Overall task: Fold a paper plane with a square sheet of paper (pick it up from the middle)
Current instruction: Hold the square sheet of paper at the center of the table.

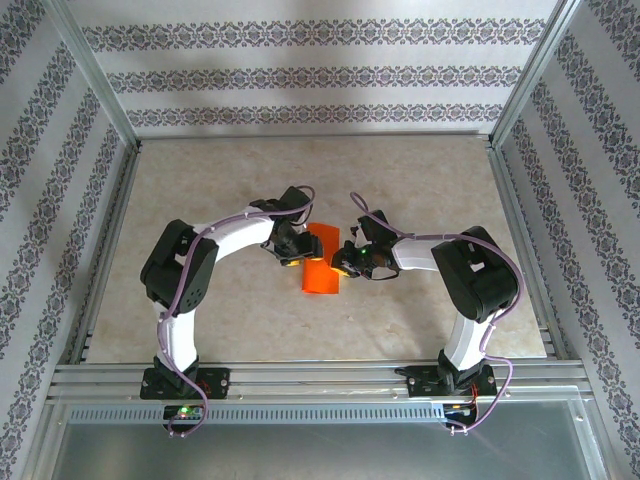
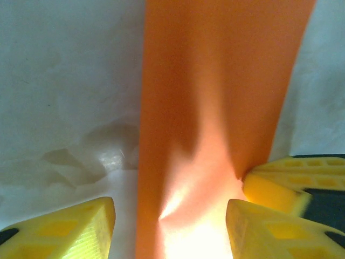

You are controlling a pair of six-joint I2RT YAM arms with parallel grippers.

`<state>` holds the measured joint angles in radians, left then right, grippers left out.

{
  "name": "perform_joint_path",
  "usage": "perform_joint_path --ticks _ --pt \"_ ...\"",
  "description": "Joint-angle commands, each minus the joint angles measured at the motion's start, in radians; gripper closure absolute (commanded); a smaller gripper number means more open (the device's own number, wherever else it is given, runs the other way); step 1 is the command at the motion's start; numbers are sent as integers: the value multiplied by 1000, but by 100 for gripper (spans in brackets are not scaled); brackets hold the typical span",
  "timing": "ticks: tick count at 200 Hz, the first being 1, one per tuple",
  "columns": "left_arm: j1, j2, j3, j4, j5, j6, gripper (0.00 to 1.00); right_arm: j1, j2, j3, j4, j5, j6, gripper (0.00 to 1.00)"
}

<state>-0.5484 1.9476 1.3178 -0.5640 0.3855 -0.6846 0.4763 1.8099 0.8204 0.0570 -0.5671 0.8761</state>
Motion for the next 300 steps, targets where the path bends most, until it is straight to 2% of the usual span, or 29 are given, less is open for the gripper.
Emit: perform_joint_path --ticks 1,35,59,95,129,193,300 --pt "-2 31 3 -19 0 18 43 18 71 -26 -67 104 -17 83" --pt "-3 59 9 -43 -40 25 48 13 26 -20 -25 67 -12 76" --pt "-2 71 3 -47 -58 25 54 -4 -62 -26 10 54 -6 72" --pt "-2 85 -4 -48 -71 26 60 -52 -203 -62 10 100 -13 66" --pt "-1 88 -2 -58 -87 42 64 -101 -266 -121 -6 143 -25 64" --pt "-1 103 9 -62 -92 46 69 -117 -265 -146 -6 145 -23 64" --pt "-1 125 9 -74 -94 7 66 -72 -196 -102 16 107 -21 65"
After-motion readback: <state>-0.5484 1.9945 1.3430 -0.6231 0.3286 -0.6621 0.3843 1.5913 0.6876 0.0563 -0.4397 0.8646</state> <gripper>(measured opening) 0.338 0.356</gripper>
